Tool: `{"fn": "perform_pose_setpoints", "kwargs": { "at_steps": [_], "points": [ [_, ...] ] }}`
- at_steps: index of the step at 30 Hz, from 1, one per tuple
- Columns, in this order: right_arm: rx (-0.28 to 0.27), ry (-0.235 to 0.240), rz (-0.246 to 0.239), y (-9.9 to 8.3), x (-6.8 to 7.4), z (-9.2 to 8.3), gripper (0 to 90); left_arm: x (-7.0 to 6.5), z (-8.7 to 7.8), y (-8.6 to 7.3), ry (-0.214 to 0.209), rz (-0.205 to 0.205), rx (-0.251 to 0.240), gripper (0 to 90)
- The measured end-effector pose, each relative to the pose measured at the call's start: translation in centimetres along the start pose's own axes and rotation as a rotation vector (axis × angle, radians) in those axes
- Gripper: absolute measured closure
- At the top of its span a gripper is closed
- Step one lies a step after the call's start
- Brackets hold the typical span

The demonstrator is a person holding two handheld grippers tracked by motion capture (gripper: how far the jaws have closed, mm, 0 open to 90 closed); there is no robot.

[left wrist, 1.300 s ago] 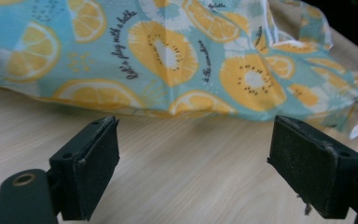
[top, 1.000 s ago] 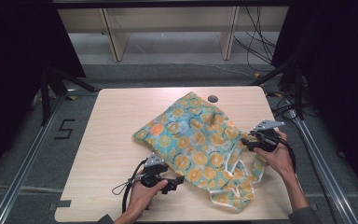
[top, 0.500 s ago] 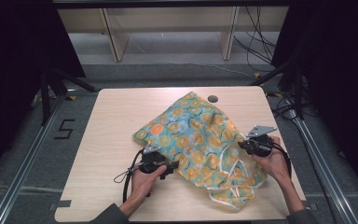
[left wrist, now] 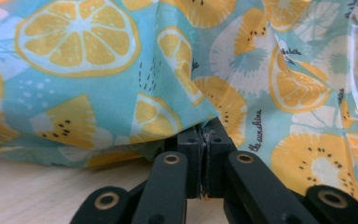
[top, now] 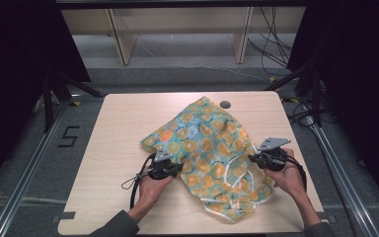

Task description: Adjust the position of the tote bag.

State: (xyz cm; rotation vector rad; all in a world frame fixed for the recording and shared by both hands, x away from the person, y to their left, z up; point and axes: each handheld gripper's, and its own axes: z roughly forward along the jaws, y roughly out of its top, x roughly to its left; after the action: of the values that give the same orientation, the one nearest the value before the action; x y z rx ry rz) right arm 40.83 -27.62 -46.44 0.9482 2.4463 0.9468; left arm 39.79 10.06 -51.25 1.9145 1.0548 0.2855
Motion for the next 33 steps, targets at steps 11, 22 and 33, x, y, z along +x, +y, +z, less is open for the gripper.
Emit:
{"fn": "perform_pose_setpoints", "kwargs": {
  "at_steps": [11, 22, 33],
  "points": [
    [-0.042, 0.167, -0.092, 1.6, 6.4, 1.1, 90.0, 5.8, -1.4, 1.2, 0.11, -0.006, 0.008, 88.8],
    [-0.03, 0.311, -0.218, 2.9, 12.6, 2.8, 90.0, 9.9, -2.4, 1.6, 0.146, -0.082, -0.021, 87.1],
    [-0.09, 0.296, -0.183, 3.2, 11.6, 1.5, 85.5, 6.7, -7.2, 2.5, 0.13, 0.034, 0.038, 40.5]
  ]
}}
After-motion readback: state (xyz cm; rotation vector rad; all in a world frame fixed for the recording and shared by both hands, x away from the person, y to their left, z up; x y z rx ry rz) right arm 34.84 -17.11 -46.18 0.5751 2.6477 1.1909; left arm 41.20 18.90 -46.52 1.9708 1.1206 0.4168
